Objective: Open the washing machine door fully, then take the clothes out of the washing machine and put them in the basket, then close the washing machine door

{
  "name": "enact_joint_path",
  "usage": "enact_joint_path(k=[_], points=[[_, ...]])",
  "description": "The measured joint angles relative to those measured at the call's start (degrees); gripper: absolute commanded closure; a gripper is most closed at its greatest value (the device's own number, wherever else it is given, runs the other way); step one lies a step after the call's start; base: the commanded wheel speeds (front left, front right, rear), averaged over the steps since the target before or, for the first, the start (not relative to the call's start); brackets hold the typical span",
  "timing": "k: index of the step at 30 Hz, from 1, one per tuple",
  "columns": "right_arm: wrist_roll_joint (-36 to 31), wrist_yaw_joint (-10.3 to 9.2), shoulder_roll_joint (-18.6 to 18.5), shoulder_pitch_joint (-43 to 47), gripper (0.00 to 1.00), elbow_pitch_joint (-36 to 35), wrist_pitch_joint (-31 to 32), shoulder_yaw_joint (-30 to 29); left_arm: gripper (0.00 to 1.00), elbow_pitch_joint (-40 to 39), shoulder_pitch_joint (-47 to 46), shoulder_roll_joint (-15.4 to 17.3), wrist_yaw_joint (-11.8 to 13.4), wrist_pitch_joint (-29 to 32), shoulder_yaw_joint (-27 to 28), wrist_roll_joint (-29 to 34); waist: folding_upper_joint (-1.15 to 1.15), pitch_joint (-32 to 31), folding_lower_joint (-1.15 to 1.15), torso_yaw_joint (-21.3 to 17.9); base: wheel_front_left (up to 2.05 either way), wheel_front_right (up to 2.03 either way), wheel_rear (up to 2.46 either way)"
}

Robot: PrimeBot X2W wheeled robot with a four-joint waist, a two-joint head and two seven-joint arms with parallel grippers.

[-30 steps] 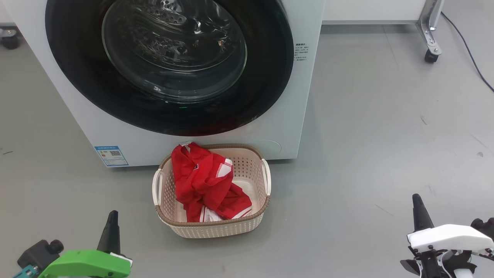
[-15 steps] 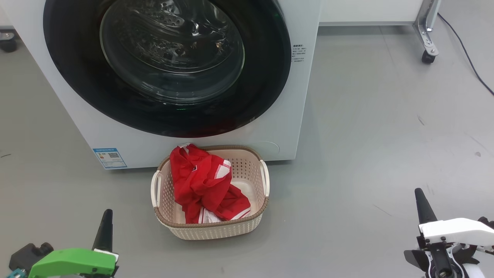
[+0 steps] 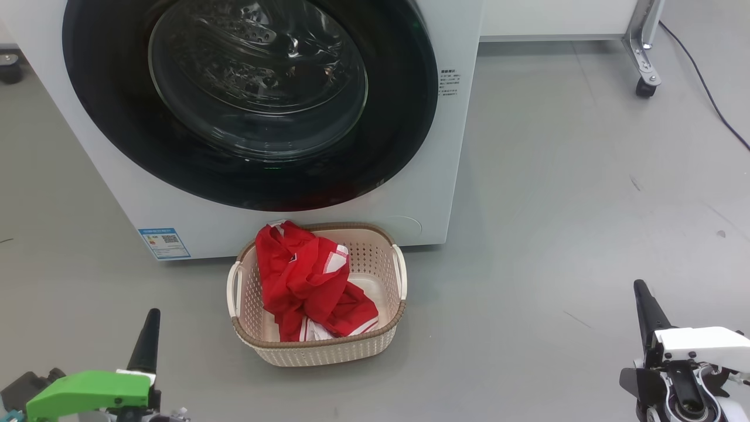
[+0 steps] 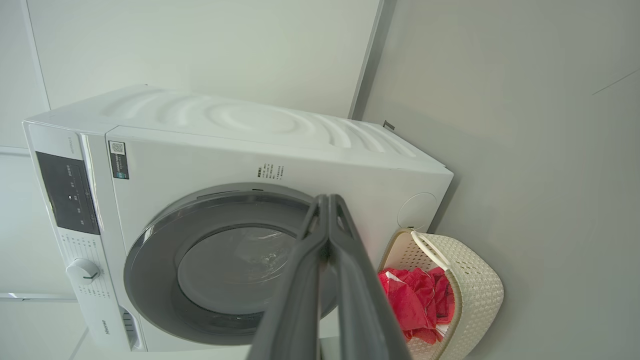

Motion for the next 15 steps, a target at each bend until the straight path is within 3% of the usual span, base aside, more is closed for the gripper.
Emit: enact_joint_path(k=[10,15], points=[[8.0,0.99,0.0,-1.3,1.00,1.2,1.8,-1.6,1.00,1.5,-1.2,0.1,-1.9,1.5,1.6,-8.5,0.00,-0.2,0.00,-0.3,0.00,0.00,0.00],[8.9,1.01,0.0,-1.9,1.00,1.4,2.0,-1.8,1.00,1.7,-1.8,0.1,-2.0,1.8,2.0,-8.9,0.00,-0.2,0.00,-0.3,0.00,0.00,0.00]])
